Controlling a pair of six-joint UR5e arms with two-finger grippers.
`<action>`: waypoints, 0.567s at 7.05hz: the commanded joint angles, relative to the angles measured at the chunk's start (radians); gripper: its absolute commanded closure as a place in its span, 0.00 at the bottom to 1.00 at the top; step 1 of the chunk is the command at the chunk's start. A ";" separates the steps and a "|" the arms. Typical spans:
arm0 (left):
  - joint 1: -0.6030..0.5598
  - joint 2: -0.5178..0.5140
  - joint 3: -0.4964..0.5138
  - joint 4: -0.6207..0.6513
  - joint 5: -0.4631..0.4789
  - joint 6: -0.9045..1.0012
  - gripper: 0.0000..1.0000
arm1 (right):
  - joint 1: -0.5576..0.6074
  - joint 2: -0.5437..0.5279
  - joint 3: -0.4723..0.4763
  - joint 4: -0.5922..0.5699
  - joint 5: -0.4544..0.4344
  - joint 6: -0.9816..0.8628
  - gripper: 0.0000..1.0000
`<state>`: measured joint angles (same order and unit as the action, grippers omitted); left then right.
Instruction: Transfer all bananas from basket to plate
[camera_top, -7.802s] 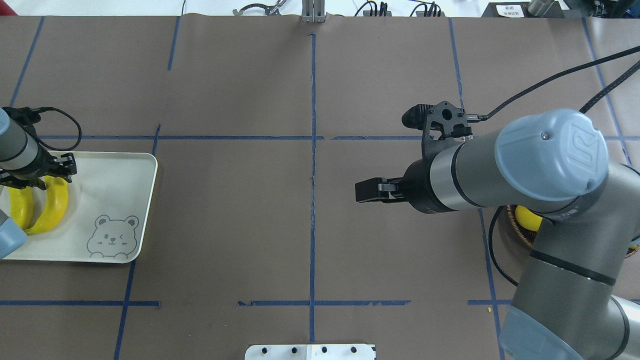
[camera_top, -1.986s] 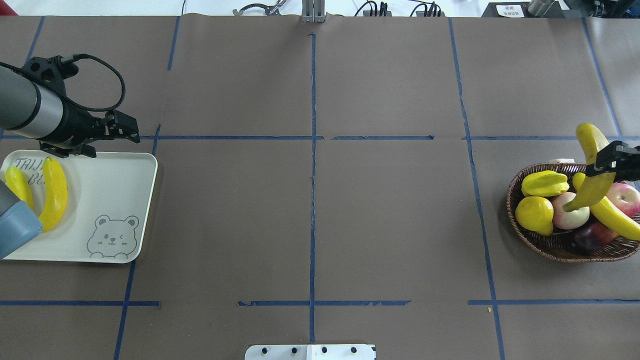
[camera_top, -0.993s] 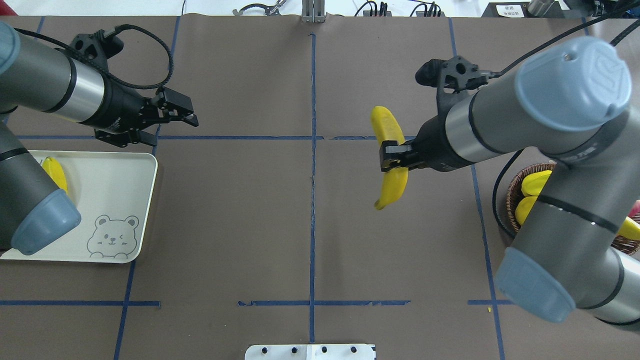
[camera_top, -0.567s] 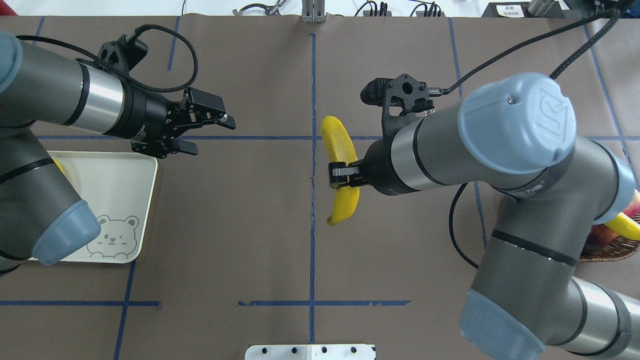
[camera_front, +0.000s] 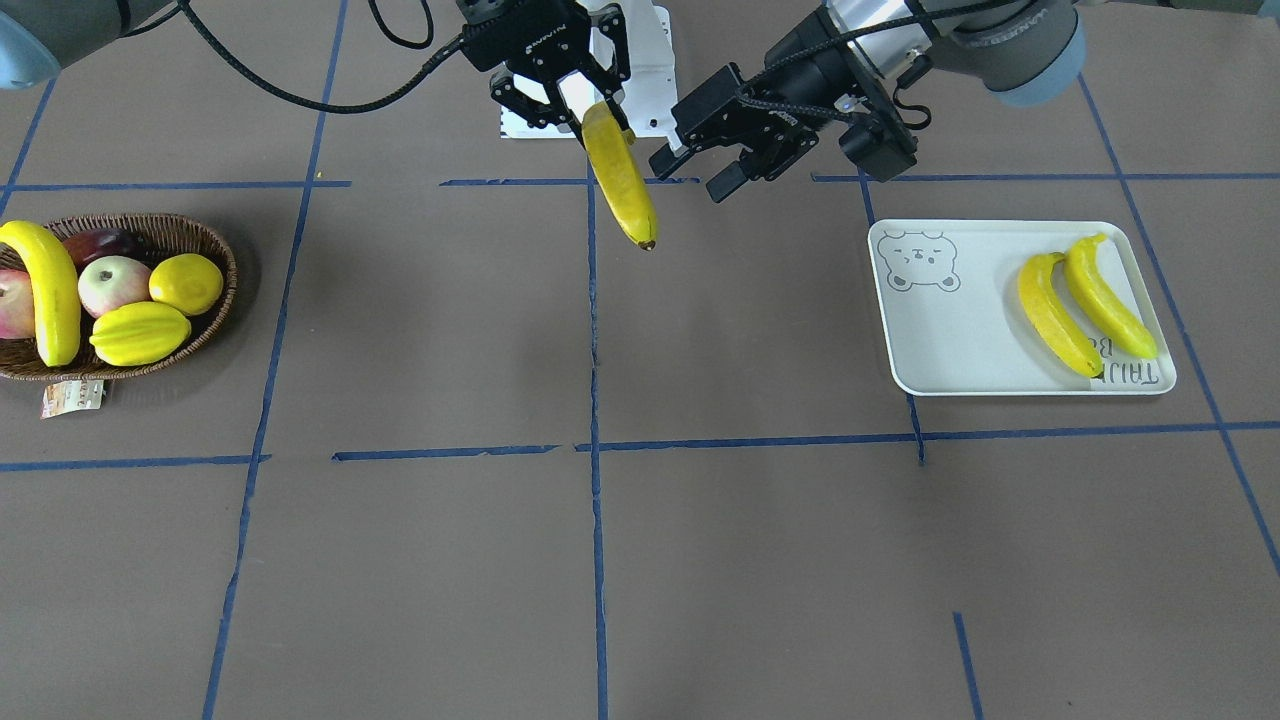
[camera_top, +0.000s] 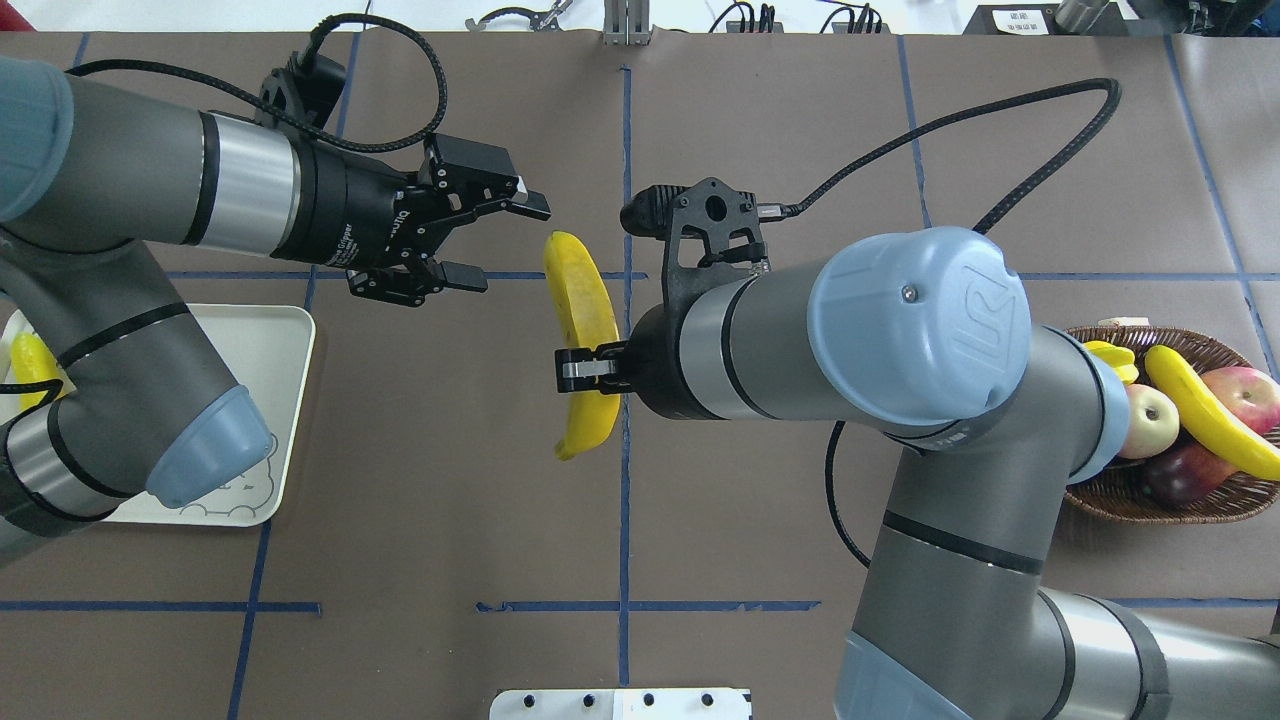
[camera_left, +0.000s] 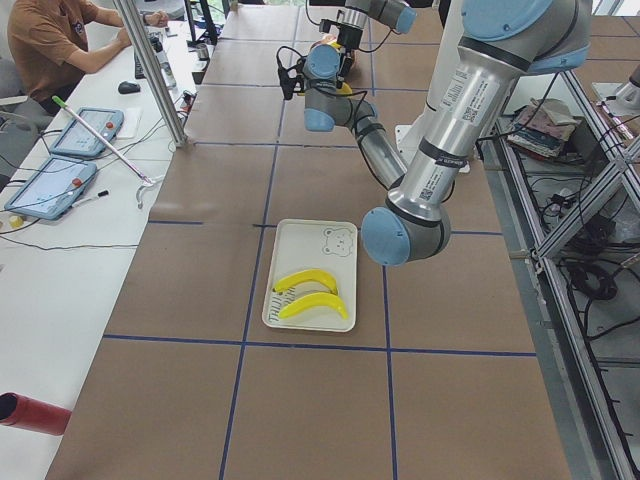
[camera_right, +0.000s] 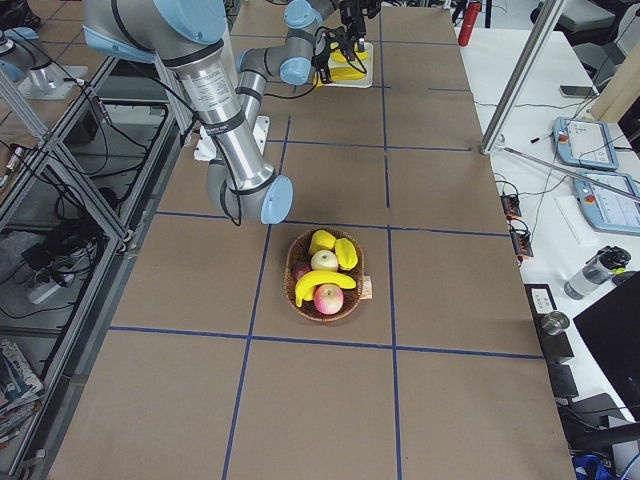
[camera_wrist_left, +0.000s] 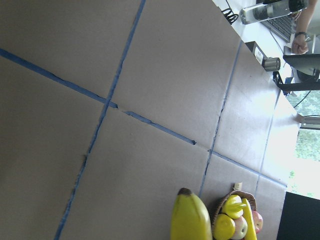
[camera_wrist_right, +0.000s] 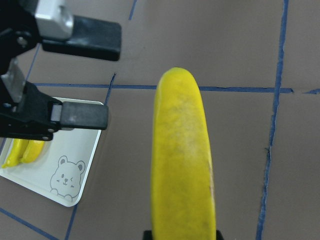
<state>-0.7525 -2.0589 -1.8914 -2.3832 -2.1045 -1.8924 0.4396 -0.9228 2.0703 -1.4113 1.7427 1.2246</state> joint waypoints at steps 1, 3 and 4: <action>0.028 -0.004 0.021 -0.033 0.011 -0.020 0.01 | -0.002 0.001 -0.001 0.028 -0.003 0.012 0.99; 0.068 -0.004 0.031 -0.033 0.027 -0.020 0.01 | -0.002 0.007 -0.001 0.028 -0.003 0.012 0.99; 0.087 -0.004 0.031 -0.033 0.046 -0.020 0.01 | -0.002 0.007 0.001 0.029 -0.003 0.012 0.99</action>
<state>-0.6889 -2.0631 -1.8620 -2.4157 -2.0771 -1.9123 0.4373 -0.9171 2.0700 -1.3835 1.7396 1.2363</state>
